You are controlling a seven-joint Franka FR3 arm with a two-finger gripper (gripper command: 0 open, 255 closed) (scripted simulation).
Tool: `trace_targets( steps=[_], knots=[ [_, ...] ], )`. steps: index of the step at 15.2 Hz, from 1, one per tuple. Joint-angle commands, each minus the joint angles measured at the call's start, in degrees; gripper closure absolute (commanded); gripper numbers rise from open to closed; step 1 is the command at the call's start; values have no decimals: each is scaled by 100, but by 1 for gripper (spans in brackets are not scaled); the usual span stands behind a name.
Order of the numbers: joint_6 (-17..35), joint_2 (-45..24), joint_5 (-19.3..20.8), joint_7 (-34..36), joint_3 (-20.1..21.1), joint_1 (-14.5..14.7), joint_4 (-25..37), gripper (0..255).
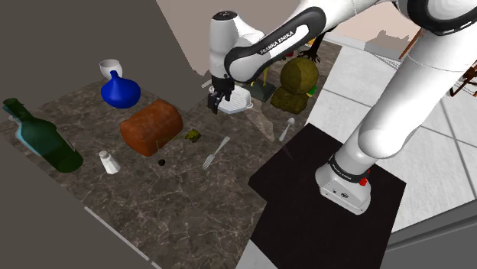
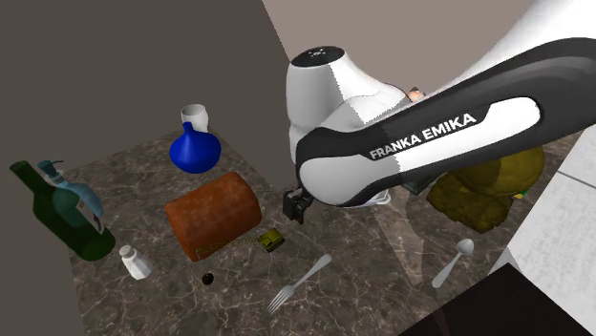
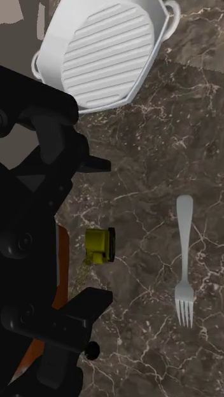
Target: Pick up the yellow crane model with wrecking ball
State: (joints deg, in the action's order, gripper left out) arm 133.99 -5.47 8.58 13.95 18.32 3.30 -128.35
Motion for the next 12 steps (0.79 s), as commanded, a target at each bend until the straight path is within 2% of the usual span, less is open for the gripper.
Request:
trace_targets(
  steps=[1, 7, 12],
  knots=[
    [127, -506, 239, 200, -18, 51, 311, 0],
    [317, -1896, 796, 732, -180, 410, 1328, 0],
    [306, -3041, 1060, 977, -361, 758, 2379, 0]
  ],
)
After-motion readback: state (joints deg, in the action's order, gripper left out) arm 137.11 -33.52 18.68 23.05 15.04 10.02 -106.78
